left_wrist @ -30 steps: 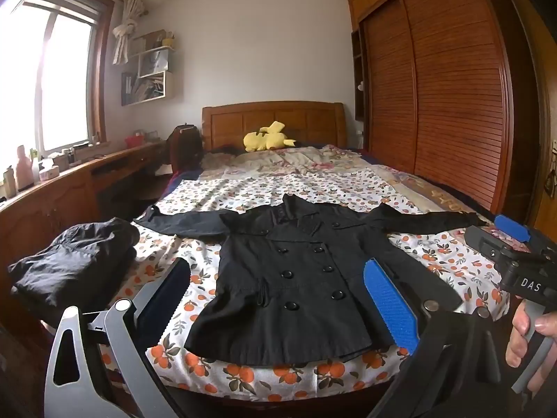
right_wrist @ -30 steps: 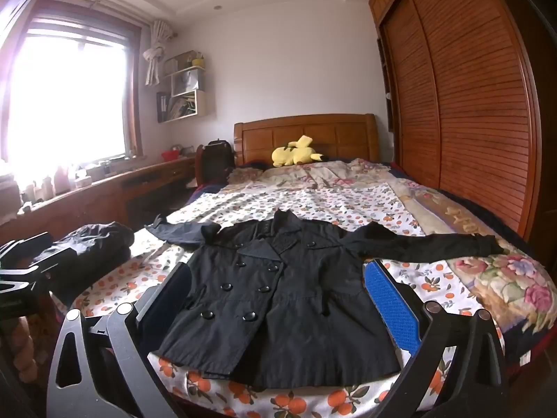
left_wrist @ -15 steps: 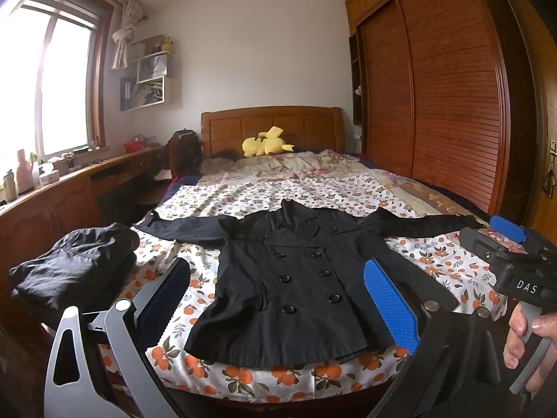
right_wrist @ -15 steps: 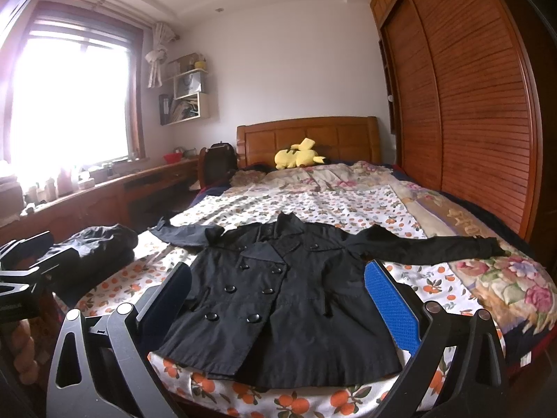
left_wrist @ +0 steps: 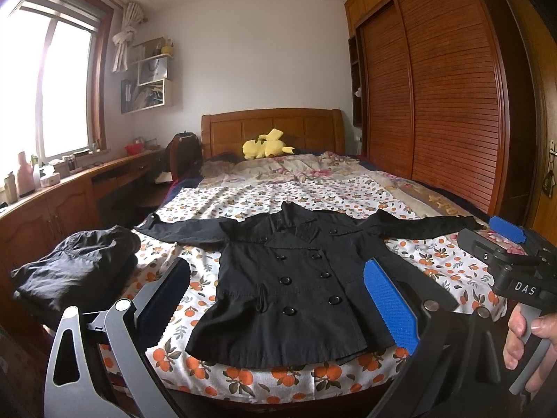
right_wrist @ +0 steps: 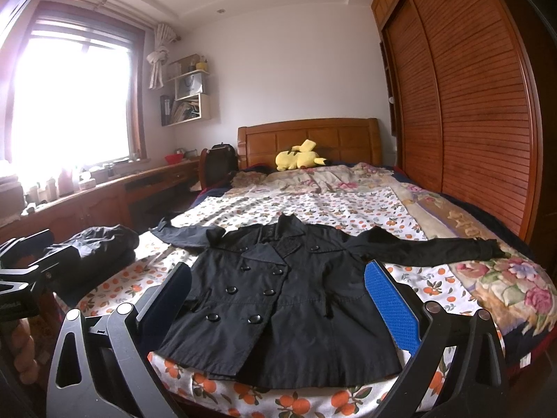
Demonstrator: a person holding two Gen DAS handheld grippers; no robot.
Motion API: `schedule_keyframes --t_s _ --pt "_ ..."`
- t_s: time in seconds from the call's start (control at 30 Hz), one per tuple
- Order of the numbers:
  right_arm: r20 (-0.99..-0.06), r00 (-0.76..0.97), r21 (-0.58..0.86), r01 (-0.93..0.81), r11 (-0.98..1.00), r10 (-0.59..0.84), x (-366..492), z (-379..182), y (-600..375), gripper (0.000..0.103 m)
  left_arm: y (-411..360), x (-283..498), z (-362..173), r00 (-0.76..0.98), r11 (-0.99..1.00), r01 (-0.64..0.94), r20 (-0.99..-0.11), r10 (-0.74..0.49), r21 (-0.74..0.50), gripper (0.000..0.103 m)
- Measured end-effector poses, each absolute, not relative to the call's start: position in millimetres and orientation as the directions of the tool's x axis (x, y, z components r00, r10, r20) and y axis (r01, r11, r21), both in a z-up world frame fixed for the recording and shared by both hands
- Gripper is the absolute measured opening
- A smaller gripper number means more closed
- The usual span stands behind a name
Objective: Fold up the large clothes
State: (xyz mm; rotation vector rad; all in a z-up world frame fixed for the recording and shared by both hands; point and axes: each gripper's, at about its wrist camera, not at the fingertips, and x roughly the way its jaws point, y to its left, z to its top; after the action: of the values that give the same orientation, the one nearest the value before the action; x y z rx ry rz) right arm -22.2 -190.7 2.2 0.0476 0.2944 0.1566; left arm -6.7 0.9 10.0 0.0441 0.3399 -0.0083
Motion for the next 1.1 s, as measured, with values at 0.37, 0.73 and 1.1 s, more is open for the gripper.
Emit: schedule_keyframes --t_s 0.37,0.73,1.1 --pt "-0.284 0.945 0.069 -0.146 0.987 0.159 -22 1 -191 0.097 -1 -10 18 0.946 0.999 0.014 -0.325 0.002 0.047 0.101" --pt "-0.285 0.945 0.069 -0.147 0.987 0.16 -22 0 -192 0.097 0 -8 20 0.943 0.999 0.018 -0.334 -0.003 0.042 0.101" --pt "-0.285 0.945 0.068 -0.146 0.987 0.16 -21 0 -191 0.097 -4 -4 10 0.942 0.999 0.02 -0.336 -0.006 0.039 0.101"
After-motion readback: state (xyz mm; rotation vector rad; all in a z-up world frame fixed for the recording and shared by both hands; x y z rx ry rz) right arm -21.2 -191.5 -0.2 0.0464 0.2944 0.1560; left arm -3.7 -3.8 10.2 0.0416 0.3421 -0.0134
